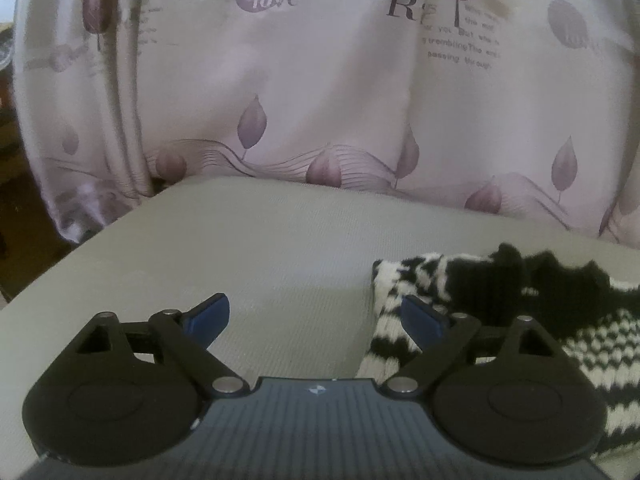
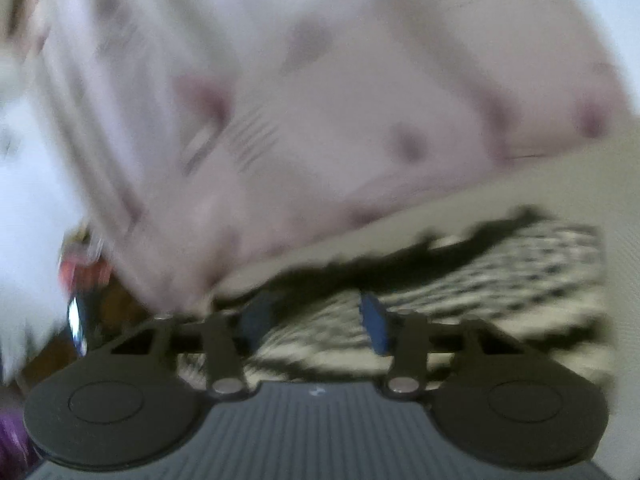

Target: Fold small clothes

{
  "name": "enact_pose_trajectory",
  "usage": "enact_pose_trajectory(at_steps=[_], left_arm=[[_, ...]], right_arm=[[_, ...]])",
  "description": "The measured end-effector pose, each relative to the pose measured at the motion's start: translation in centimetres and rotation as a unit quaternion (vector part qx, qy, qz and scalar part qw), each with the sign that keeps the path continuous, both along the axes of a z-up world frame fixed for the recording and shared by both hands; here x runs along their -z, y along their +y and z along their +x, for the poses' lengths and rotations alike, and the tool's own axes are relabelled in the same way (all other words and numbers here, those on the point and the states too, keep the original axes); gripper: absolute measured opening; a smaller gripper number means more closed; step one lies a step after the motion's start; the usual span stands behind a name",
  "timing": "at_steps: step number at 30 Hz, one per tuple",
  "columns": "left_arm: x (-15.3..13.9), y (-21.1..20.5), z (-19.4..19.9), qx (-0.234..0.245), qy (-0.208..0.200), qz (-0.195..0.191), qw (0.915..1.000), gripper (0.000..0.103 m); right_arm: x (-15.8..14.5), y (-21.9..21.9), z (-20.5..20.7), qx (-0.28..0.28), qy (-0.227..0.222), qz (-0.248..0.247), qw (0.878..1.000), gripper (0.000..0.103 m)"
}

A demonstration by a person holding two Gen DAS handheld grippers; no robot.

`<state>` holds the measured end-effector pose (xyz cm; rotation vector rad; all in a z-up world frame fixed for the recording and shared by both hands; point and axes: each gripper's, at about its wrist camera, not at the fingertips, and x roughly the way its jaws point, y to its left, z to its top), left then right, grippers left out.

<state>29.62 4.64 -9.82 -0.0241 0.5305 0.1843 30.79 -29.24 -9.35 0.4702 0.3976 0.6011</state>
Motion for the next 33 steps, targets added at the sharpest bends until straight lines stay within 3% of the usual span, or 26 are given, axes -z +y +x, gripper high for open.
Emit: enact_pose_trajectory(at_steps=[1, 5, 8, 10, 12, 13, 15, 16, 17, 22, 24, 27, 30, 32, 33], left_arm=[[0.0, 0.0, -0.4, -0.004, 0.0, 0.0, 1.0, 0.092], [0.3, 0.4, -1.3, 0.003, 0.01, -0.024, 0.9997, 0.093], [0.6, 0.4, -1.8, 0.02, 0.019, -0.025, 0.9993, 0.094], [0.8, 0.4, -2.1, 0.028, 0.023, -0.022, 0.9991, 0.095], [0.8, 0.4, -2.3, 0.032, 0.021, -0.019, 0.9991, 0.096], [0.8, 0.5, -2.4, 0.034, 0.021, -0.018, 0.999, 0.097], [0.8, 0.7, -2.5, 0.039, 0.023, -0.017, 0.9988, 0.1], [0.8, 0.8, -2.5, 0.042, 0.022, -0.016, 0.9987, 0.1], [0.8, 0.9, -2.4, 0.044, 0.021, -0.014, 0.9987, 0.1], [1.0, 1.4, -2.0, 0.049, 0.017, -0.013, 0.9985, 0.1], [1.3, 2.0, -1.4, 0.058, 0.025, -0.03, 0.9976, 0.099], [1.8, 2.9, 0.0, 0.077, 0.047, -0.072, 0.9933, 0.09], [2.3, 2.8, 1.4, 0.104, 0.065, -0.099, 0.9874, 0.085], [2.2, 2.2, 1.8, 0.125, 0.066, -0.101, 0.9848, 0.07], [2.1, 1.8, 2.0, 0.136, 0.07, -0.096, 0.9836, 0.042]], right_arm=[[-0.6, 2.3, 0.7, -0.025, -0.001, -0.02, 0.999, 0.024], [-1.2, 11.0, 4.6, -0.099, 0.025, -0.092, 0.991, 0.02], [-0.6, 16.2, 8.5, -0.117, 0.053, -0.174, 0.976, 0.02], [-0.6, 18.3, 11.1, -0.111, 0.061, -0.195, 0.973, 0.02], [-1.4, 18.3, 13.7, -0.062, 0.052, -0.162, 0.983, 0.02], [-2.2, 17.4, 14.6, -0.023, 0.033, -0.112, 0.993, 0.02], [-2.9, 14.7, 15.1, 0.016, 0.036, 0.009, 0.999, 0.021], [-3.1, 13.7, 14.8, 0.007, 0.041, 0.051, 0.998, 0.021], [-3.1, 13.1, 14.0, -0.003, 0.034, 0.063, 0.997, 0.021], [-2.4, 9.4, 5.1, -0.009, -0.01, 0.017, 1.0, 0.021], [-1.1, 7.3, 1.3, 0.013, -0.006, 0.007, 1.0, 0.021], [0.5, 3.3, -3.7, 0.071, 0.001, -0.029, 0.997, 0.022], [2.1, -0.7, -6.9, 0.121, 0.013, -0.025, 0.992, 0.022], [3.0, -2.7, -8.0, 0.147, 0.023, -0.02, 0.989, 0.022], [3.5, -3.4, -8.2, 0.157, 0.03, -0.014, 0.987, 0.022]])
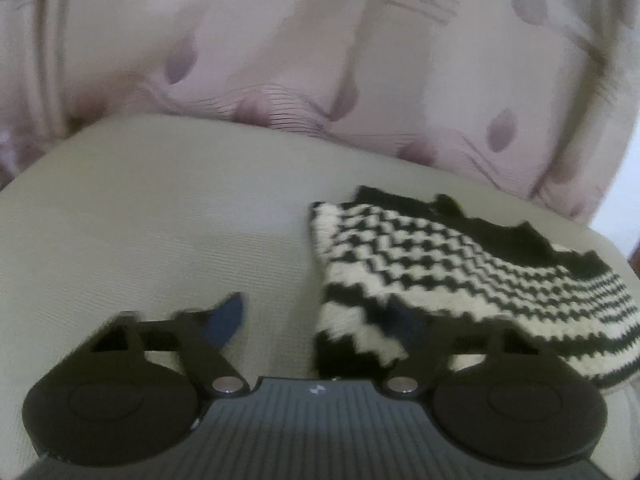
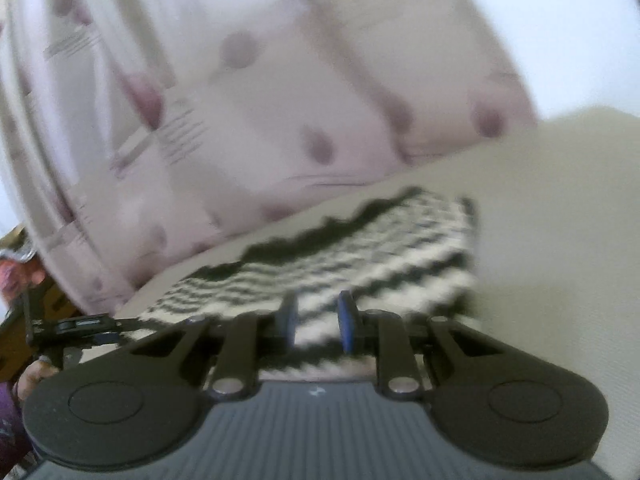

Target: Fold small clothes

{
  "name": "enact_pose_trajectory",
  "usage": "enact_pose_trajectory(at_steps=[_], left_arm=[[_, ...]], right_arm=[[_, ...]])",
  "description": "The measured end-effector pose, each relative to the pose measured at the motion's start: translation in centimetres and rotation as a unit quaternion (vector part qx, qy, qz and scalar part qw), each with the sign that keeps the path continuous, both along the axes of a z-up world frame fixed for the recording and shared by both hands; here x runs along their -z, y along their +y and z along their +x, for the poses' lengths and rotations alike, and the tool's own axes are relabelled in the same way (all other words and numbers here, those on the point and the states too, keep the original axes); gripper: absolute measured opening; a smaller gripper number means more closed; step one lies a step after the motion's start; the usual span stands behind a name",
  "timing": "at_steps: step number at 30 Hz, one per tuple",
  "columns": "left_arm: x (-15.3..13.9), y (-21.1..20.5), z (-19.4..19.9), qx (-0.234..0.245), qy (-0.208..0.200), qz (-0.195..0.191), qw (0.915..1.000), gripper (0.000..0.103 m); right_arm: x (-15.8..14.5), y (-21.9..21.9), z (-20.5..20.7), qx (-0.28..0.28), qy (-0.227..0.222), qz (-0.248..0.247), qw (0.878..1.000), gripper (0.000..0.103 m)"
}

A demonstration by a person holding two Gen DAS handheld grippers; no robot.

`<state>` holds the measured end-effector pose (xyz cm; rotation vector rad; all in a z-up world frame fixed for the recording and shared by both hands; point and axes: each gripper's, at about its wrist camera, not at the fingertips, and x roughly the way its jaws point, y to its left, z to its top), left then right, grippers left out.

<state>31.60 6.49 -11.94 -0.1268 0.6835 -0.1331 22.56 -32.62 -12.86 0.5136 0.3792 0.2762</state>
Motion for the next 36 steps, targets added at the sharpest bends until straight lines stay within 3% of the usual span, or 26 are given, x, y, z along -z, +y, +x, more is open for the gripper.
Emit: enact_pose_trajectory(at_steps=[1, 7, 11, 15, 16, 17, 18, 19, 20, 23, 27, 28, 31, 33, 35, 36], left_arm=[[0.0, -0.3, 0.1, 0.003, 0.011, 0.006, 0.9999, 0.014], [-1.1, 0.2, -4.6, -0.026, 0.024, -0.018, 0.9992, 0.014], [0.1, 0.0, -7.8, -0.013, 0.056, -0.004, 0.9983, 0.014], [-0.6, -0.6, -9.1, -0.008, -0.013, 0.026, 0.9995, 0.017], [-1.0, -0.7, -8.9, -0.009, -0.016, 0.026, 0.9995, 0.024], [-1.3, -0.7, -8.8, -0.011, -0.022, 0.025, 0.9994, 0.041], [-1.8, -0.8, -8.6, -0.016, -0.031, 0.026, 0.999, 0.068], [-2.3, -0.9, -8.7, -0.021, -0.044, 0.026, 0.9985, 0.087], [-3.0, -0.9, -8.9, -0.026, -0.061, 0.023, 0.9975, 0.089], [-4.9, -1.6, -9.2, -0.018, -0.107, 0.008, 0.994, 0.087], [-4.4, -3.5, -5.4, 0.029, -0.07, -0.02, 0.9969, 0.042], [-3.9, -4.0, -4.4, 0.038, -0.062, -0.026, 0.997, 0.035], [-1.7, -5.2, -1.4, 0.055, -0.044, -0.03, 0.9971, 0.035], [0.1, -5.5, 0.3, 0.042, -0.026, -0.014, 0.9987, 0.035], [2.0, -5.2, 1.5, 0.019, -0.007, 0.009, 0.9998, 0.043], [2.5, -4.8, 1.6, 0.013, -0.012, 0.004, 0.9998, 0.042]], right_arm=[[0.4, -0.6, -0.3, 0.008, 0.004, 0.007, 1.0, 0.022], [1.9, -0.9, -1.5, 0.017, 0.007, 0.003, 1.0, 0.022], [2.5, -1.6, -1.7, 0.02, 0.001, 0.023, 1.0, 0.022], [2.7, -1.8, -1.8, 0.019, 0.001, 0.027, 0.999, 0.022], [2.7, -1.9, -1.9, 0.019, 0.002, 0.031, 0.999, 0.022], [2.8, -2.0, -1.9, 0.02, 0.002, 0.035, 0.999, 0.022], [2.9, -2.2, -1.9, 0.022, 0.003, 0.04, 0.999, 0.022], [3.0, -2.4, -1.9, 0.024, 0.004, 0.044, 0.999, 0.022], [3.0, -2.5, -2.0, 0.026, 0.004, 0.049, 0.998, 0.023], [3.1, -2.8, -2.2, 0.03, 0.0, 0.061, 0.998, 0.025], [3.1, -2.7, -2.1, 0.033, 0.001, 0.062, 0.998, 0.025], [3.1, -2.6, -2.1, 0.035, 0.001, 0.058, 0.998, 0.025], [3.0, -2.4, -2.3, 0.036, -0.003, 0.051, 0.998, 0.026], [3.1, -2.5, -2.3, 0.038, -0.003, 0.053, 0.998, 0.026], [3.1, -2.7, -2.3, 0.039, -0.002, 0.058, 0.998, 0.027], [3.2, -2.7, -2.3, 0.039, -0.002, 0.061, 0.997, 0.03]])
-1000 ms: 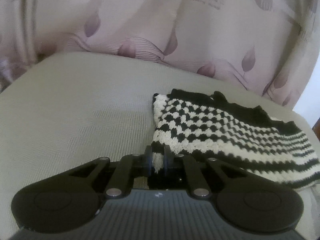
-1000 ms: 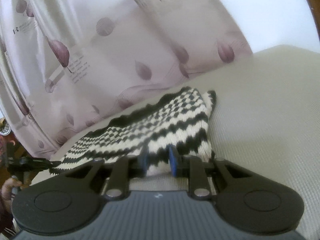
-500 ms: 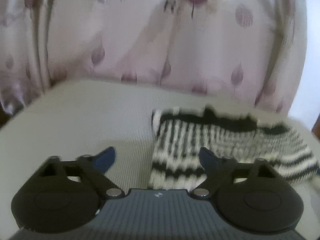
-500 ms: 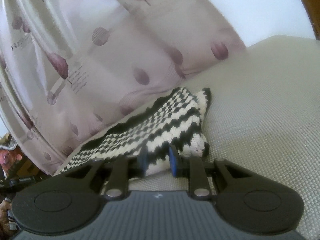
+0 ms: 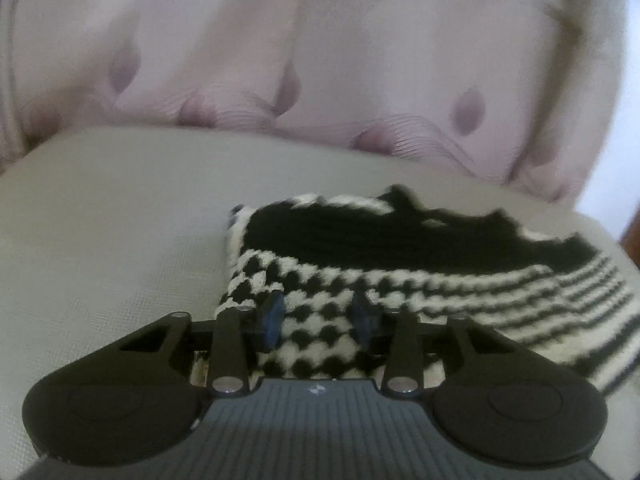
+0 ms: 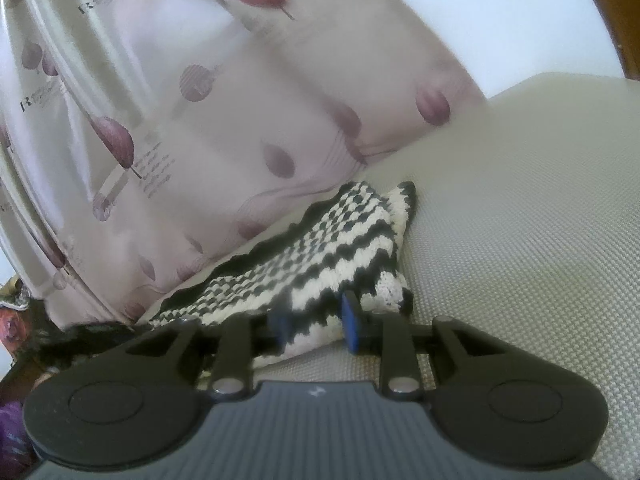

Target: Fold small clothes

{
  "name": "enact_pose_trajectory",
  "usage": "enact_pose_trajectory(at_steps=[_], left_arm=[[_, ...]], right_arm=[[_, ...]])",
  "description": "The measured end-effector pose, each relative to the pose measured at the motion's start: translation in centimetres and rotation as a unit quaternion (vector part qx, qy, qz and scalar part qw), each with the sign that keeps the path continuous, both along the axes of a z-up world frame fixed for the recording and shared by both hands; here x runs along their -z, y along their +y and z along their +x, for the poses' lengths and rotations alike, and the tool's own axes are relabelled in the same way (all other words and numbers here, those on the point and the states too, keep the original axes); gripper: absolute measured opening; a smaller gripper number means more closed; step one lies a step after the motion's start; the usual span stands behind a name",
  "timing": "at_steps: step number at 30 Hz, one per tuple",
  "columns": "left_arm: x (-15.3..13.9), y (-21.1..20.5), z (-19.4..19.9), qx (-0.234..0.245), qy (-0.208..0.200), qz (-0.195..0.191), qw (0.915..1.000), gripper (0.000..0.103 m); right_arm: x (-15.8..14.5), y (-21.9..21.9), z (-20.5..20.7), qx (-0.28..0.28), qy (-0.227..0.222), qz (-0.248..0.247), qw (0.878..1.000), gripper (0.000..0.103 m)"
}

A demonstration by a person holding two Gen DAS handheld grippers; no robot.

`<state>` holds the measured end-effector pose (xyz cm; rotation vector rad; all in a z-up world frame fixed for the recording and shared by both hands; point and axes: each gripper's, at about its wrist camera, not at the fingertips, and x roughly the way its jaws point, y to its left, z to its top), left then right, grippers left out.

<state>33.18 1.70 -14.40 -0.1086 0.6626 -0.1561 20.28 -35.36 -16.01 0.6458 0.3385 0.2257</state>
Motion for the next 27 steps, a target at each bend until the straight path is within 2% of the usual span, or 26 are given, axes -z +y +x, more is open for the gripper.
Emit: enact_pose_trajectory(at_steps=[6, 9, 15, 19, 22, 27], left_arm=[[1.0, 0.1, -1.7, -0.006, -0.047, 0.041, 0.998, 0.043], [0.9, -0.1, -2.1, -0.02, -0.053, 0.057, 0.9967, 0.051], [0.7, 0.1, -2.1, -0.032, -0.054, 0.062, 0.9961, 0.061], [0.6, 0.6, -2.1, -0.053, -0.054, 0.067, 0.9949, 0.077], [0.6, 0.8, -2.1, -0.058, -0.054, 0.064, 0.9948, 0.078], [0.5, 0.1, -2.2, -0.061, -0.062, 0.082, 0.9927, 0.08]], right_arm=[[0.2, -0.5, -0.1, 0.005, -0.005, 0.013, 1.0, 0.055], [0.1, -0.4, -0.2, 0.012, -0.005, 0.008, 1.0, 0.056], [-0.4, 0.9, -0.1, 0.024, -0.001, -0.036, 0.999, 0.056], [-0.6, 1.5, 0.0, 0.028, 0.004, -0.057, 0.998, 0.06], [-0.5, 1.3, 0.0, 0.034, 0.006, -0.053, 0.998, 0.061], [-0.6, 1.5, 0.1, 0.038, 0.013, -0.06, 0.997, 0.063]])
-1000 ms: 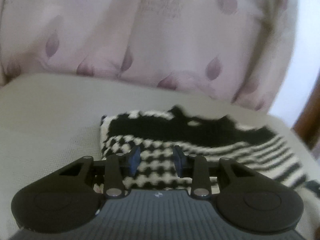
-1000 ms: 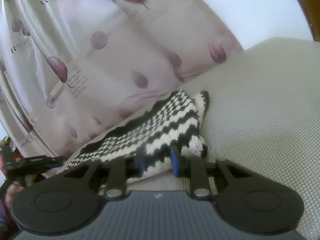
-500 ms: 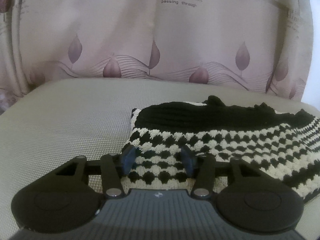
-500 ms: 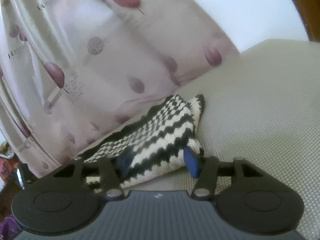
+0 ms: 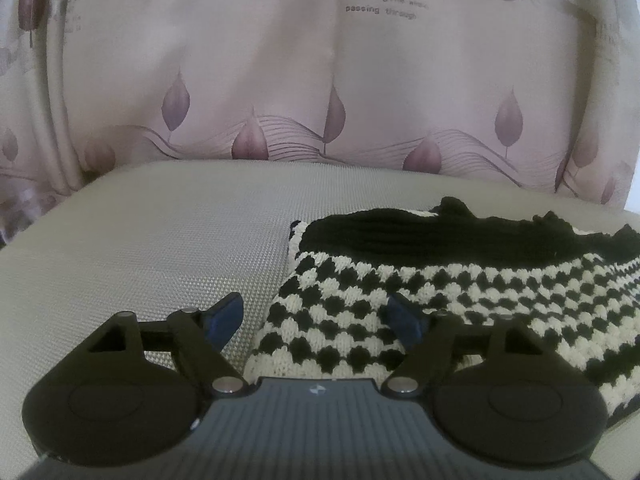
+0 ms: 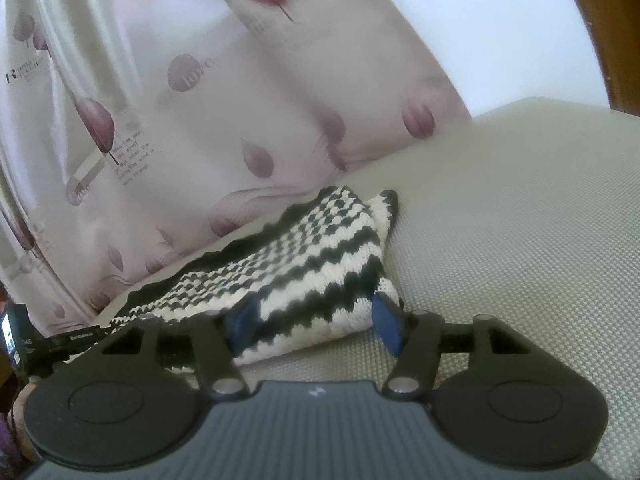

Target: Fold small clothes

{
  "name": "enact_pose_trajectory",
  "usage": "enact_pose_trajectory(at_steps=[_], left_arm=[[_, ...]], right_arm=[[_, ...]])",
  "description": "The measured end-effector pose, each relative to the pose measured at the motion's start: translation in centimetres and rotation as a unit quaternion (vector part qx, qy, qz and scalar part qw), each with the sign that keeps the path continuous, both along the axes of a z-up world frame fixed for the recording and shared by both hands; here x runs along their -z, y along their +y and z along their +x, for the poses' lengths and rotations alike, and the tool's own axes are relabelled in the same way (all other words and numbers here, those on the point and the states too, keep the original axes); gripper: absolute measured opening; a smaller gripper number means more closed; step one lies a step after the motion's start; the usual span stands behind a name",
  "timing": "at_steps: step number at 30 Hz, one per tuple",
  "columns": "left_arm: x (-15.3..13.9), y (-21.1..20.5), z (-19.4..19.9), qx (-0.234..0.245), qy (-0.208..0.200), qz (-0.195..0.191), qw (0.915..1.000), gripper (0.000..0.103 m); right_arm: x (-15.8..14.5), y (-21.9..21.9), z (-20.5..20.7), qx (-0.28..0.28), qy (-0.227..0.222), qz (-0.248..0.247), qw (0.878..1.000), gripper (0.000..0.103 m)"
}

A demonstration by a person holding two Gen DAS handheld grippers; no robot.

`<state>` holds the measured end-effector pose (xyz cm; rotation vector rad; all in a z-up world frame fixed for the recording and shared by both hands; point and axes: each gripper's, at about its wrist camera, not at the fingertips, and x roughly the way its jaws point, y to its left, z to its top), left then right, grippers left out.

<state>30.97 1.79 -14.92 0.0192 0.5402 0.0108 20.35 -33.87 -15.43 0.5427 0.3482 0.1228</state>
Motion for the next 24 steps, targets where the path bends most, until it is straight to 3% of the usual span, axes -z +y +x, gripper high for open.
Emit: enact_pose_trajectory(at_steps=[3, 24], left_arm=[[0.0, -0.23, -0.05, -0.004, -0.002, 0.005, 1.0, 0.082], [-0.01, -0.84, -0.34, -0.016, -0.004, 0.027, 0.9995, 0.091]], right_arm=[[-0.01, -0.04, -0.14, 0.011, 0.0, 0.0, 1.0, 0.071], [0.13, -0.41, -0.43, 0.025, -0.004, 0.01, 1.0, 0.076]])
